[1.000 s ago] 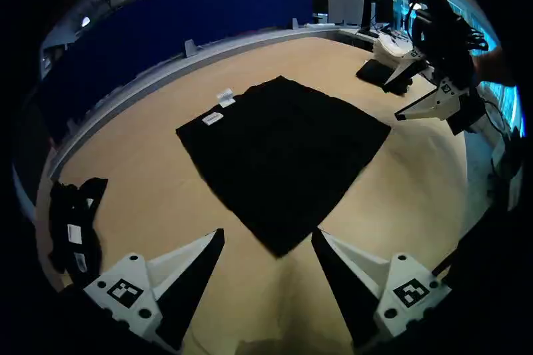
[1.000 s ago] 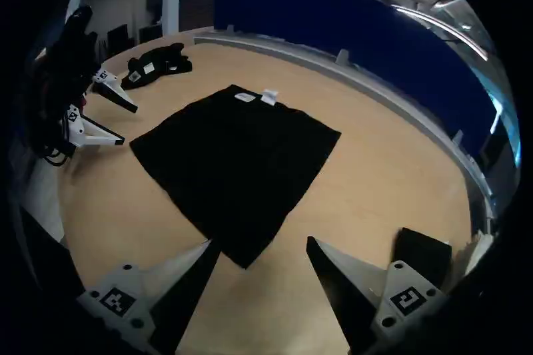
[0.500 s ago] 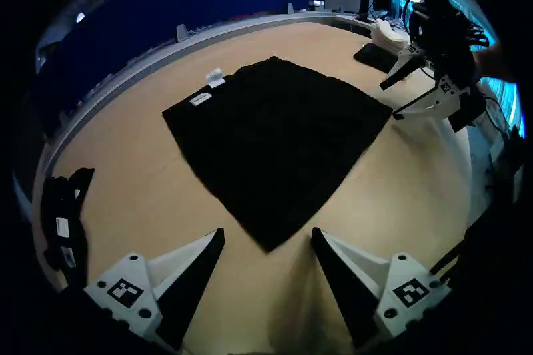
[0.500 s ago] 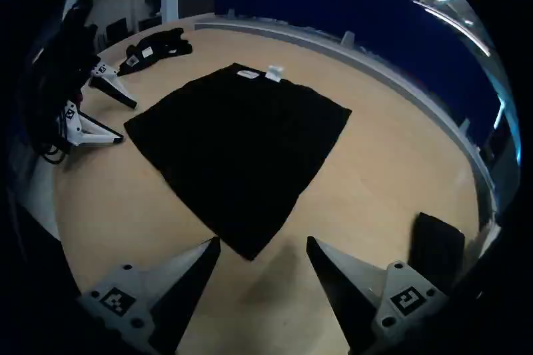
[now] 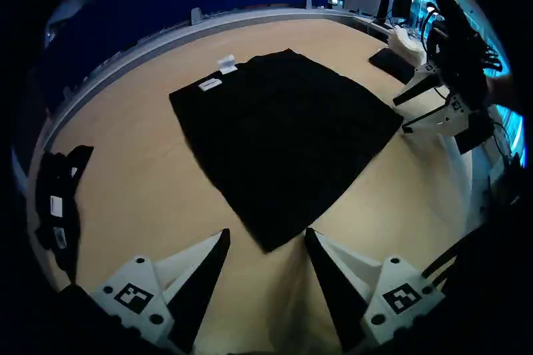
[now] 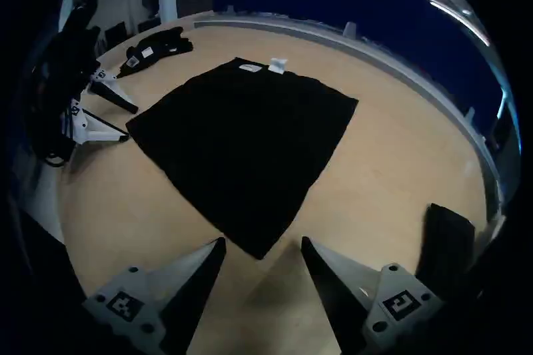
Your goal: Fold towel
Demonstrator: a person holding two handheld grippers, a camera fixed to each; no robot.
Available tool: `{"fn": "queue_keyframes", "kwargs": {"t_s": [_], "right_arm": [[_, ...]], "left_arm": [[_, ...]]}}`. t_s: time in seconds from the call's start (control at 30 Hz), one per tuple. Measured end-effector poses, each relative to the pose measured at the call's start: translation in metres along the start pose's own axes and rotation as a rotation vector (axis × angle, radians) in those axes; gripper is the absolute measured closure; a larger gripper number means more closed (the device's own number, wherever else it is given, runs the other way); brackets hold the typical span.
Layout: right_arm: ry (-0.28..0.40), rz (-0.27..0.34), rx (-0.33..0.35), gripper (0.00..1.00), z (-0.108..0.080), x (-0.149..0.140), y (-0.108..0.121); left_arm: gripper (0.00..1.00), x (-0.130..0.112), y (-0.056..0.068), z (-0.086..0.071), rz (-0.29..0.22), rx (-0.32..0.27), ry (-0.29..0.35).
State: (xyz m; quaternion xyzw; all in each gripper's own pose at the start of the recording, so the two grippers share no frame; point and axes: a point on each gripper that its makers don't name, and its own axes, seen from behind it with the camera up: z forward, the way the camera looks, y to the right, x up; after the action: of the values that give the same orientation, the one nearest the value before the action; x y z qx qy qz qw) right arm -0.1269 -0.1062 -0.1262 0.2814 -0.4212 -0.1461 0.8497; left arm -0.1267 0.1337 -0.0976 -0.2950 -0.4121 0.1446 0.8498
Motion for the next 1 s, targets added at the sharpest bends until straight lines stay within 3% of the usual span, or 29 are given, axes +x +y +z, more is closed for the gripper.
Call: {"fn": "queue_keyframes", "kwargs": {"t_s": [0.2,0.43,0.6,0.73,0.87,1.0], "right_arm": [[0.002,0.013,-0.012,0.24,0.000,-0.002,0.002],[0.003,0.009,-0.002,0.34,0.001,-0.004,-0.003],[0.005,0.008,0.015,0.48,0.001,-0.004,-0.008],[0.004,0.005,0.023,0.58,0.002,-0.005,-0.011],[0.004,0.004,0.027,0.75,0.003,-0.004,-0.013],[0.001,0.009,0.026,0.81,0.003,-0.003,-0.014]], "left_arm": [[0.23,-0.002,0.002,0.001,-0.007,0.004,-0.007],[0.46,-0.004,0.005,0.001,-0.004,0.005,-0.012],[0.48,-0.004,0.005,0.001,-0.009,0.007,-0.018],[0.67,-0.004,0.004,0.002,-0.003,0.008,-0.021],[0.74,-0.004,0.004,0.001,-0.004,0.015,-0.021],[0.80,-0.005,0.005,0.000,-0.008,0.020,-0.021]]}}
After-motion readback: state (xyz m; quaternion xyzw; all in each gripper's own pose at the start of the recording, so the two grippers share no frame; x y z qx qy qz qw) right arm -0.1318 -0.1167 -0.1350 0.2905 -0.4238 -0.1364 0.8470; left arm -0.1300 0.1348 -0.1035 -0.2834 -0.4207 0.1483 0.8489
